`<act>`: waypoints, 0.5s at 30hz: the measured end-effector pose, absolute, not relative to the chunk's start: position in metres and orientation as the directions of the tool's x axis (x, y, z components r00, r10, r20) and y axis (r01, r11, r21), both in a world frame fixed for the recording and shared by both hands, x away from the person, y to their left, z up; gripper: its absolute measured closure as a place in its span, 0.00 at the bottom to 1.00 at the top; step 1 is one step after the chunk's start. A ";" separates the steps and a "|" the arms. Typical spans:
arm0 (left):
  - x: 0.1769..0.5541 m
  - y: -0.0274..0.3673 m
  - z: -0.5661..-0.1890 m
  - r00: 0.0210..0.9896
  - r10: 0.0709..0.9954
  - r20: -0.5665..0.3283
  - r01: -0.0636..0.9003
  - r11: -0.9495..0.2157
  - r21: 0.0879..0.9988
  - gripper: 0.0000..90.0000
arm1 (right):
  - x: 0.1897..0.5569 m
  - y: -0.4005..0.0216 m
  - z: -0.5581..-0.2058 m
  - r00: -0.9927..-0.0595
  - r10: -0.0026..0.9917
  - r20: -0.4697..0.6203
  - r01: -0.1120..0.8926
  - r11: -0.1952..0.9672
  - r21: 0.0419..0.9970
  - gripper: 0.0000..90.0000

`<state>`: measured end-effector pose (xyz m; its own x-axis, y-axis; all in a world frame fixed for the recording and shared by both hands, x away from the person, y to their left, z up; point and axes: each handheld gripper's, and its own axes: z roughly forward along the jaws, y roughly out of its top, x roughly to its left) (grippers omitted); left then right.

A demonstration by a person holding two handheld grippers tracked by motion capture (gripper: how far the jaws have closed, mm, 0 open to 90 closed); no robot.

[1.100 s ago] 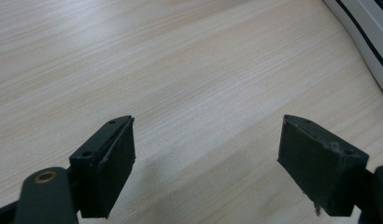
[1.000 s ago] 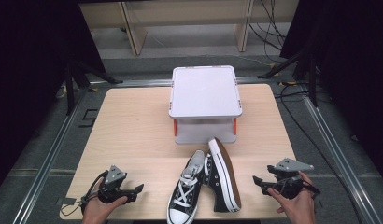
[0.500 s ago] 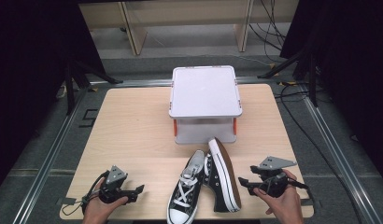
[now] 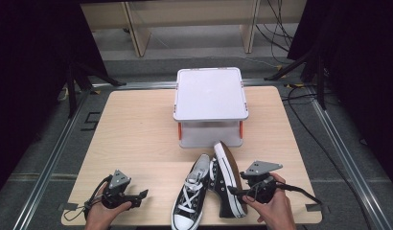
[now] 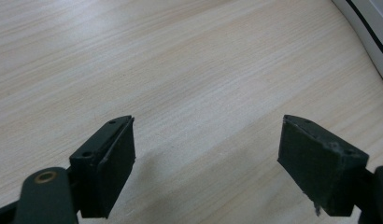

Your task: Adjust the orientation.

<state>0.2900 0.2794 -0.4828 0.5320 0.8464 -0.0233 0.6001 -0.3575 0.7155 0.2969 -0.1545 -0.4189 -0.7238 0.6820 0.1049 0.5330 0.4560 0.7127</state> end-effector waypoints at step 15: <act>0.290 0.280 -0.482 0.542 0.840 -0.013 0.593 -0.372 0.714 0.20 | 0.297 -0.142 -0.432 -0.739 0.666 0.101 0.553 0.516 0.654 0.33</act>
